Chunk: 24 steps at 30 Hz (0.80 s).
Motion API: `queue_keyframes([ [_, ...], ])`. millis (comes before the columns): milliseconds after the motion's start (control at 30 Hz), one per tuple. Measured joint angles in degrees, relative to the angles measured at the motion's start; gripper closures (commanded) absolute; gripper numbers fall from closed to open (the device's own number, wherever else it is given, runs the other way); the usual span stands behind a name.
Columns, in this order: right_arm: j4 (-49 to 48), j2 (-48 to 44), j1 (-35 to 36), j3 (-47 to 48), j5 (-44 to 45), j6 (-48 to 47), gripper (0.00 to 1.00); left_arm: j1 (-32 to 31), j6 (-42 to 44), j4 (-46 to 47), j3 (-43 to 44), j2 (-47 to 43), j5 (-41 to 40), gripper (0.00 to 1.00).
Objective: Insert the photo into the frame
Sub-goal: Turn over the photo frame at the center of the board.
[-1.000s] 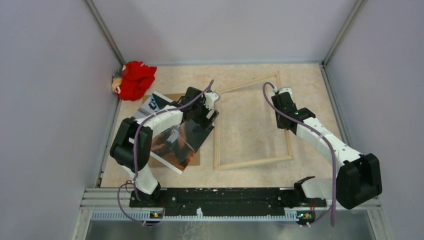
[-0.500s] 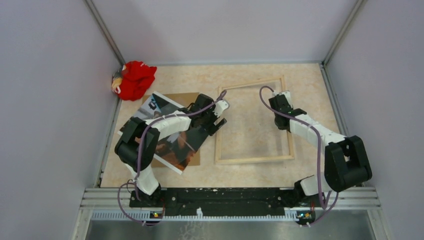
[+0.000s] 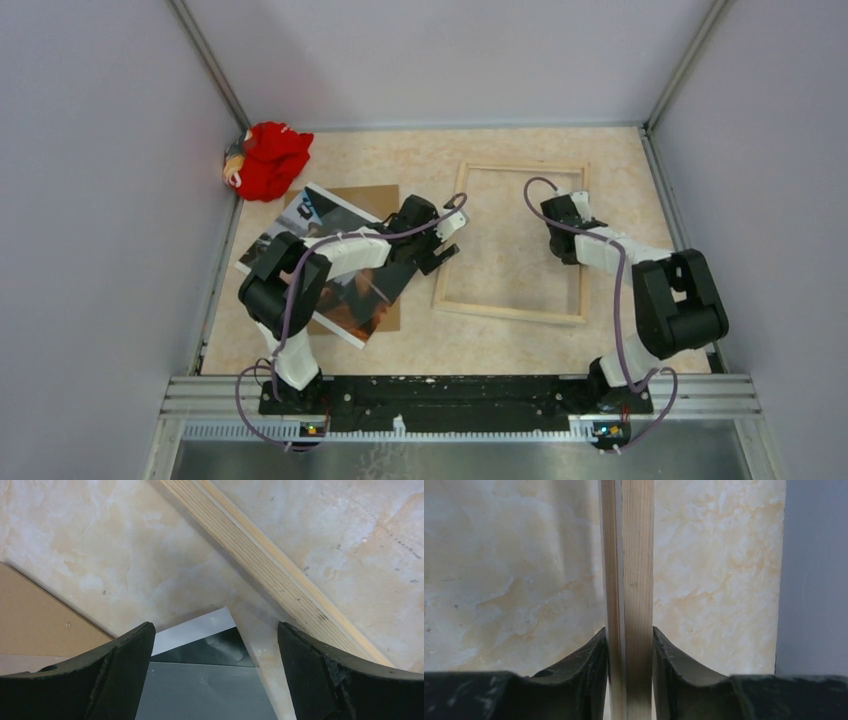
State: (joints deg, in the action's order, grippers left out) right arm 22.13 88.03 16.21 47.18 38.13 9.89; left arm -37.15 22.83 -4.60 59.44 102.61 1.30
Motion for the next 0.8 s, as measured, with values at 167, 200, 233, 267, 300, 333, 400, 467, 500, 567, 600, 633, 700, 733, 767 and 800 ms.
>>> queue_keyframes([
  [167, -0.07, 3.58, -0.13, 0.00, -0.59, 0.17, 0.40, -1.90, 0.72, 1.92, -0.81, 0.00, -0.11, 0.01],
  [200, -0.26, 3.80, -0.13, 0.07, -0.33, -0.31, 0.39, -2.29, 0.90, 2.45, -1.01, 0.00, -0.11, 0.01],
  [233, -0.39, 3.80, -0.17, 0.11, -0.35, -0.33, 0.37, -2.56, 1.11, 2.84, -1.18, -0.02, -0.22, 0.02],
  [267, -0.55, 3.80, -0.24, 0.24, -0.20, -0.68, 0.36, -2.86, 1.22, 3.37, -1.51, -0.13, -0.28, 0.02],
  [300, -0.61, 3.87, -0.26, 0.44, -0.22, -0.90, 0.35, -3.08, 1.33, 3.67, -1.66, -0.17, -0.33, 0.02],
  [333, -0.83, 3.93, -0.31, 0.61, -0.50, -0.92, 0.35, -3.28, 1.40, 4.07, -1.90, -0.24, -0.35, 0.01],
  [400, -1.31, 4.26, -0.39, 1.11, -1.16, -1.09, 0.34, -3.74, 1.57, 4.63, -2.36, -0.46, -0.55, 0.02],
  [467, -1.40, 4.61, -1.03, 2.12, -3.28, -1.05, 0.33, -4.20, 1.70, 4.90, -2.71, -0.72, -0.72, 0.02],
  [500, -1.46, 4.81, -1.55, 2.67, -4.66, -0.85, 0.33, -4.48, 1.77, 5.01, -2.97, -0.87, -0.76, 0.02],
  [567, -1.49, 5.46, -3.02, 4.04, -8.20, -0.68, 0.33, -5.14, 1.81, 5.05, -3.50, -1.33, -0.79, 0.01],
  [600, -1.44, 5.77, -3.69, 4.72, -9.79, -0.66, 0.33, -5.60, 1.88, 4.98, -3.82, -1.64, -0.81, 0.01],
  [633, -1.44, 6.19, -4.26, 5.44, -11.41, -0.66, 0.33, -6.16, 2.03, 5.01, -4.24, -1.99, -0.96, 0.02],
  [700, -0.98, 7.58, -5.22, 7.45, -14.19, -0.87, 0.33, -7.41, 2.49, 4.85, -4.98, -2.71, -1.16, 0.02],
  [733, -0.63, 8.13, -5.44, 8.35, -14.97, -0.96, 0.33, -8.00, 2.62, 4.61, -5.22, -3.02, -1.46, 0.02],
  [767, -0.17, 8.74, -5.77, 9.60, -16.15, -1.09, 0.33, -8.48, 2.64, 4.35, -5.31, -3.17, -1.88, 0.01],
  [800, 0.02, 9.27, -5.95, 10.49, -17.27, -1.16, 0.33, -8.94, 2.64, 4.09, -5.31, -3.28, -2.27, 0.02],
])
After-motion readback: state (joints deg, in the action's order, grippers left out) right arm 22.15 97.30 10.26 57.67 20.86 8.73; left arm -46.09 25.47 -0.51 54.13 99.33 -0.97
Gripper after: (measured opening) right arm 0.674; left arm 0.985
